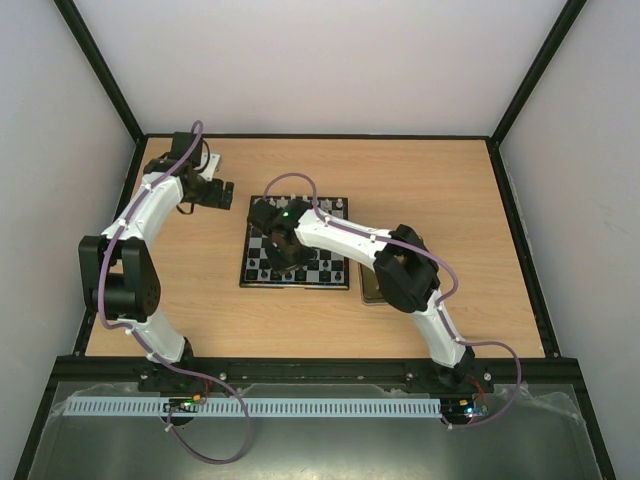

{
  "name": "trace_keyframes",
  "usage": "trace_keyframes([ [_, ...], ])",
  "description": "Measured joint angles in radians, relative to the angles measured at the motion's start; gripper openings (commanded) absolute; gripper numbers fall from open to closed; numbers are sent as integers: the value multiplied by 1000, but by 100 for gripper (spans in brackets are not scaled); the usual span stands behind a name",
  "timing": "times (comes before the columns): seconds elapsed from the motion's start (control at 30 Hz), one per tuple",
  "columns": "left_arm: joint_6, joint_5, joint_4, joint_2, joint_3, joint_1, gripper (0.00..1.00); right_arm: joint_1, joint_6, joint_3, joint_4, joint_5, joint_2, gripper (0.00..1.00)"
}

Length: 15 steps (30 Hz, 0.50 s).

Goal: Set up the chess pieces on the board
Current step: Place the chess piece on the chessboard.

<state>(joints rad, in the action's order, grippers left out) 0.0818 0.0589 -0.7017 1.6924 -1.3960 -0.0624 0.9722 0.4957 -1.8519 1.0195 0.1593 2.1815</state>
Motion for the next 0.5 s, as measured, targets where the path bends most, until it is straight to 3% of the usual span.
trace_keyframes([
  [0.33, 0, 0, 0, 0, -2, -3, 100, -11, 1, -42, 6, 1, 0, 29],
  [0.5, 0, 0, 0, 0, -2, -3, 100, -52, 9, -64, 21, -6, -32, 24],
])
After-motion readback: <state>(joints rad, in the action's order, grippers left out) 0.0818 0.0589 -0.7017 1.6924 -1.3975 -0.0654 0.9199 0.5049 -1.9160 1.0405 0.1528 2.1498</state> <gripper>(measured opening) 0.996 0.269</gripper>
